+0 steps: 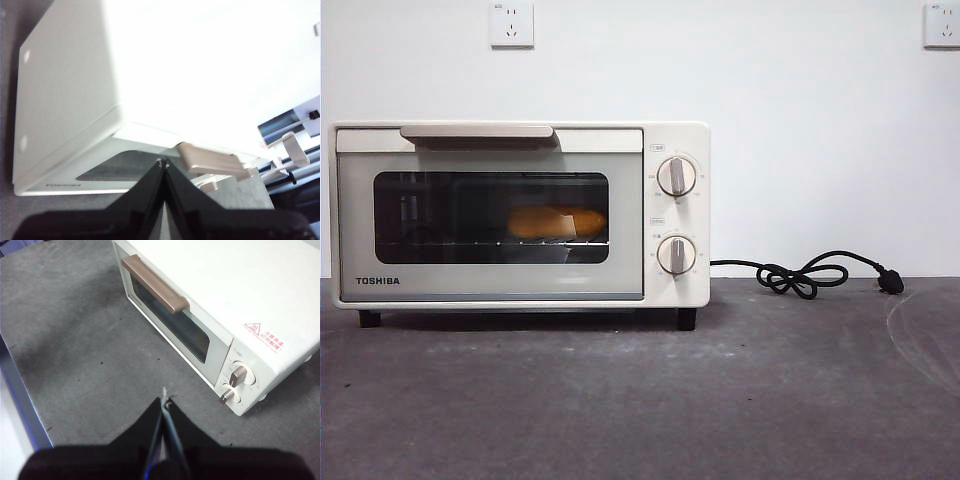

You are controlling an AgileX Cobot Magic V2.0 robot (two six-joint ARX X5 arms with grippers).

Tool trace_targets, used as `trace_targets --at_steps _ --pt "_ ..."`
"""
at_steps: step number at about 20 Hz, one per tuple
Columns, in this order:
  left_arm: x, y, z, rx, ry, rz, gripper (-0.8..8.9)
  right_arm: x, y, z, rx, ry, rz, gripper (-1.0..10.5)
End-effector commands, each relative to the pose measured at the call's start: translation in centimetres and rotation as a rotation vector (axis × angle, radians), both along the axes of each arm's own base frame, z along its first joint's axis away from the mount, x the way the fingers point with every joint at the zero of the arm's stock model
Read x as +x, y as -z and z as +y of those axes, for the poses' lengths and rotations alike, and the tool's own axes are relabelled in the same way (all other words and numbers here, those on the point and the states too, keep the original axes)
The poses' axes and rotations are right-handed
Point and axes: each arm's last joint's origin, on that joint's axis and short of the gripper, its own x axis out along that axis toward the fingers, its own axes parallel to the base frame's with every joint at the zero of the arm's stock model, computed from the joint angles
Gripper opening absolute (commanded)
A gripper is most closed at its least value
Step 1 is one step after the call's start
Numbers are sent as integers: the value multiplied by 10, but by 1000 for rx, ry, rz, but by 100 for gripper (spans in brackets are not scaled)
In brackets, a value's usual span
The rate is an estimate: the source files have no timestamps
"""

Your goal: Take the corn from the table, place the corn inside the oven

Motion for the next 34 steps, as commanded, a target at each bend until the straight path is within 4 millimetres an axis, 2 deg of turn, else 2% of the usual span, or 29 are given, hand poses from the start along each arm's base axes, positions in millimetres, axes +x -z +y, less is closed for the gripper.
trace_targets --at_steps 1,8,14,17,23,29,34 --pt "-6 -7 -5 -9 -4 -12 -8 1 0 1 -1 -5 -5 -16" --pt "-30 -33 -33 50 62 -105 -8 2 0 0 -12 22 -10 -16" --pt "-57 -46 -75 214 150 -193 -8 3 1 -1 -17 121 3 -16" --pt "-74 -51 -85 297 120 -215 -8 4 1 -2 -27 161 -2 -16" --pt "-120 -67 -85 422 -122 -285 -8 5 1 -3 -36 200 -9 -16" --pt "-173 -72 -84 450 -229 -381 -8 5 1 -3 -36 200 -10 -15" --pt "-196 -66 -83 484 -292 -369 -8 6 0 -3 -46 227 -30 -15"
